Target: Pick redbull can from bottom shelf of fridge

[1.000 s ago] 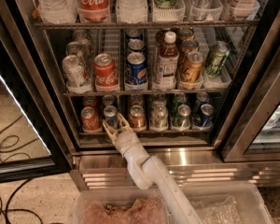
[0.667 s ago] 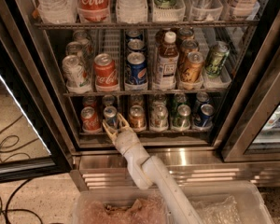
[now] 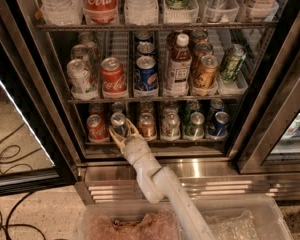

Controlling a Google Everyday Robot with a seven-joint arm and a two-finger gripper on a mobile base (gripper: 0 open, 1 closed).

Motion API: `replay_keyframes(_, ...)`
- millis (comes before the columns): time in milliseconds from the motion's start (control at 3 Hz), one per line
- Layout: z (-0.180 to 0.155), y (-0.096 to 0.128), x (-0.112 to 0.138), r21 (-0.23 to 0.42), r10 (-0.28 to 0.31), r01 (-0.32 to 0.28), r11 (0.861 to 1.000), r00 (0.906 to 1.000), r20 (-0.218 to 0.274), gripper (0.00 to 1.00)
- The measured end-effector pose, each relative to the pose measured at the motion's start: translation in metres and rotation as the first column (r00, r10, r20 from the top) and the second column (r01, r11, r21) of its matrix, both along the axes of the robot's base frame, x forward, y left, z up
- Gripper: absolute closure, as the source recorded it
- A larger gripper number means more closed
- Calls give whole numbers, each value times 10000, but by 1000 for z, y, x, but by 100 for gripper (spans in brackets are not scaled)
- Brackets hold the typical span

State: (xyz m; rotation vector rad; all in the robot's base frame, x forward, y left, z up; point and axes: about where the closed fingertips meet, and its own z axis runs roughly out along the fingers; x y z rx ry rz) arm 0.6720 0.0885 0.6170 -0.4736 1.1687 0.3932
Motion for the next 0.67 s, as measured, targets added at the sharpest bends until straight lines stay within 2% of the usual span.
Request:
replay_keyframes(333, 12, -4, -5, -187, 44, -41, 9998, 9999, 164, 100)
replay_keyframes(667, 19, -9, -17, -640, 281, -286, 9975, 9996, -87, 100)
